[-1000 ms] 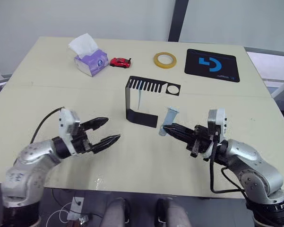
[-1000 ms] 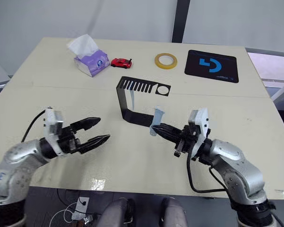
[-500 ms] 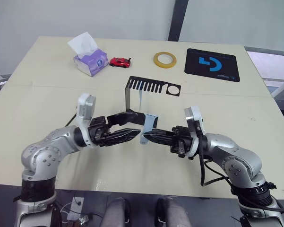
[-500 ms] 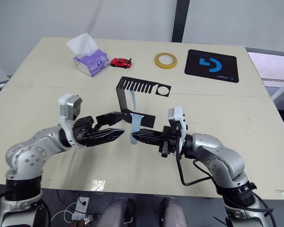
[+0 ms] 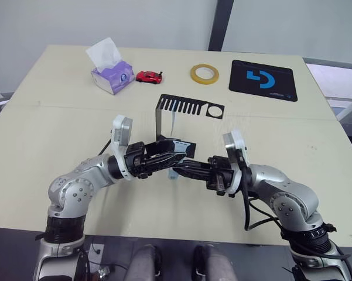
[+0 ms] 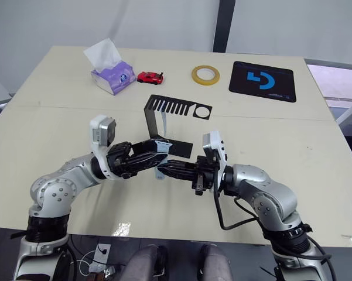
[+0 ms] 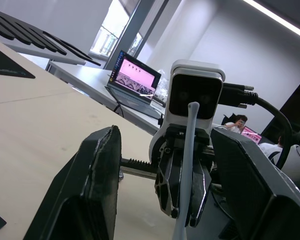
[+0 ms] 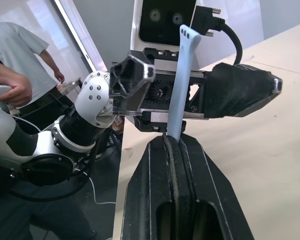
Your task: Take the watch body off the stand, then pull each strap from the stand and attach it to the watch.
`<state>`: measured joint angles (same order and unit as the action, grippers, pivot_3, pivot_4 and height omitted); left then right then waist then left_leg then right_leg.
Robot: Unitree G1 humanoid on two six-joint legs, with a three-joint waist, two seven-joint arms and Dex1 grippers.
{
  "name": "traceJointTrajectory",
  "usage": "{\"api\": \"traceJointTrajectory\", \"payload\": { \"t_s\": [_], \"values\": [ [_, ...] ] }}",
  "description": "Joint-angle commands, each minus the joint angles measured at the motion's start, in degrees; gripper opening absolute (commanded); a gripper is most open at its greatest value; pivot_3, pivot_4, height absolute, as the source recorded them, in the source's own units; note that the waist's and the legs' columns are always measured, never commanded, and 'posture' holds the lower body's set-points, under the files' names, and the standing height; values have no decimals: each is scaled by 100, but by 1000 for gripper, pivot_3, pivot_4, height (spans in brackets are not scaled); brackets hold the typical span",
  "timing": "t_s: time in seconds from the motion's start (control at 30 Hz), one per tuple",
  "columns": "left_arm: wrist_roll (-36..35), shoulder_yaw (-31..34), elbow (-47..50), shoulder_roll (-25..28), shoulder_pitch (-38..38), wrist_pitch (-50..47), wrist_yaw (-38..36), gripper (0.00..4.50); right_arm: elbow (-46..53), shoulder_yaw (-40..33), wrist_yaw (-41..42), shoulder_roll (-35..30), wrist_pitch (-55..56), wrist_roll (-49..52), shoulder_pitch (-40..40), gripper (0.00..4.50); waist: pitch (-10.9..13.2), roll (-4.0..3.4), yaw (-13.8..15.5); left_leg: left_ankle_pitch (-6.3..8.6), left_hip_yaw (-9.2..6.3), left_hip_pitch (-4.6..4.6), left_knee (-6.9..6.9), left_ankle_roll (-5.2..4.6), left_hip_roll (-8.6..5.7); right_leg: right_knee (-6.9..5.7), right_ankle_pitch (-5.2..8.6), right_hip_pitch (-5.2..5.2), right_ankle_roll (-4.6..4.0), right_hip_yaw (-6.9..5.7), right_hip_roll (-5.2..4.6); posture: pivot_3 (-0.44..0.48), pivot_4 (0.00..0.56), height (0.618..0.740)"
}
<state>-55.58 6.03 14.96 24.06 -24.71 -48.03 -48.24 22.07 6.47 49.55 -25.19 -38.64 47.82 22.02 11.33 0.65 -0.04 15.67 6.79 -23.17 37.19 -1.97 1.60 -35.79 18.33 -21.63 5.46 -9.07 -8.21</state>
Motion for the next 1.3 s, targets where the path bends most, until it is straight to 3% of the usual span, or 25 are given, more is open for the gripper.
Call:
{"api": "traceJointTrajectory", "payload": {
  "t_s": [0.03, 0.3, 1.03, 1.17, 1.27, 1.3],
  "values": [
    [-205, 62, 110, -99, -28, 67, -22, 3022, 223, -67, -29, 54, -38, 124, 88, 0, 0, 0, 0, 0, 0, 0, 0, 0, 0, 0, 0, 0, 0, 0, 0, 0, 150, 740],
    [-560, 236, 53, -149, 110, -116, 108, 3022, 272, -109, -66, 116, -80, 175, 83, 0, 0, 0, -7, 0, 0, 0, 0, 0, 1, -1, 0, 0, 0, 0, -2, 0, 150, 740],
    [-604, 183, 49, -349, 219, -177, 166, 3022, 400, -104, -144, 113, -80, 236, -36, 0, 0, 0, -4, 0, -1, 0, 0, 0, 1, 0, 0, 0, 0, 0, -2, 0, 150, 740],
    [-602, 171, 57, -355, 252, -162, 159, 1828, 406, -108, -142, 105, -71, 235, -55, 0, 0, 0, -1, 0, -1, 0, 0, 0, 0, 0, 0, 0, 0, 0, -2, 0, 150, 740],
    [-589, 163, 54, -365, 271, -142, 154, 262, 409, -111, -133, 100, -64, 235, -70, 0, 0, 0, 0, 0, -1, 0, 0, 0, 0, 0, 0, 0, 0, 0, -2, 0, 150, 740],
    [-584, 160, 52, -367, 281, -136, 149, 125, 410, -113, -130, 98, -62, 237, -76, 0, 0, 0, 0, 0, 0, 0, 0, 0, 0, 0, 0, 0, 0, 0, -2, 0, 150, 740]
  ]
}}
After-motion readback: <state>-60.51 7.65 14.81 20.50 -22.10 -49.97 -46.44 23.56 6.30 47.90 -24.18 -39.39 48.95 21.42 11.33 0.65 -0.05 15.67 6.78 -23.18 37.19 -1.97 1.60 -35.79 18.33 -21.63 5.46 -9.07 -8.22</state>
